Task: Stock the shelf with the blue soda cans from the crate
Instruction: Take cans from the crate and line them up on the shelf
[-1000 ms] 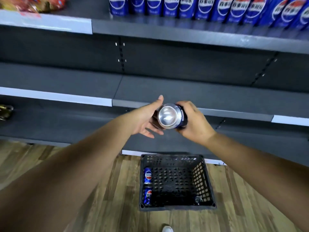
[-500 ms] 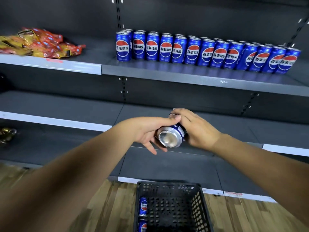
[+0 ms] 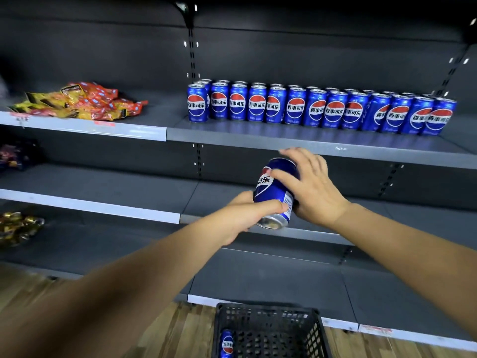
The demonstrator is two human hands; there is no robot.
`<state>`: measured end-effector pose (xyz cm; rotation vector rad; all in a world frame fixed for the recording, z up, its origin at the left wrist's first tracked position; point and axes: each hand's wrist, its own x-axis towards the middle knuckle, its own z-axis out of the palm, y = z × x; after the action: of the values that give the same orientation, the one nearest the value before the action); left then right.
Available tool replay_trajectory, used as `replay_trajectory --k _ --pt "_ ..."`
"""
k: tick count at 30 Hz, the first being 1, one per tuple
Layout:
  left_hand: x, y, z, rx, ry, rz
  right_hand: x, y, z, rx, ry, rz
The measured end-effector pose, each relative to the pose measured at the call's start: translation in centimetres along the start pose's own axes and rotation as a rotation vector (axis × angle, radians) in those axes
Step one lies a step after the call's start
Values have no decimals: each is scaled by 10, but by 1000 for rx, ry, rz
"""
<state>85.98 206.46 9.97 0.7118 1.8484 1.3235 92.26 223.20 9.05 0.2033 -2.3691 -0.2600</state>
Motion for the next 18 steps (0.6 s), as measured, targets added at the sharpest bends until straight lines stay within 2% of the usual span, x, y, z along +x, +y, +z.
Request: replay_trajectory --k 2,4,6,8,10,12,14,18 --pt "-6 3 4 -58 43 81 3 2 -1 53 0 160" --pt "-10 5 7 -82 116 167 9 4 -1 242 -2 379" --pt "-14 5 8 -111 175 241 18 3 -4 623 -24 692" --pt "-16 7 7 -132 204 294 32 -3 -16 1123 2 997" --pt "-21 9 5 -126 227 348 43 -10 -31 1512 -29 1202" --pt "-25 12 3 -144 239 379 50 -15 -43 1765 -30 1292" --pt "-28 13 1 -168 239 404 53 -20 -50 1923 -42 1285" --pt "-28 15 -3 -178 237 418 62 -43 -58 1940 -139 1212"
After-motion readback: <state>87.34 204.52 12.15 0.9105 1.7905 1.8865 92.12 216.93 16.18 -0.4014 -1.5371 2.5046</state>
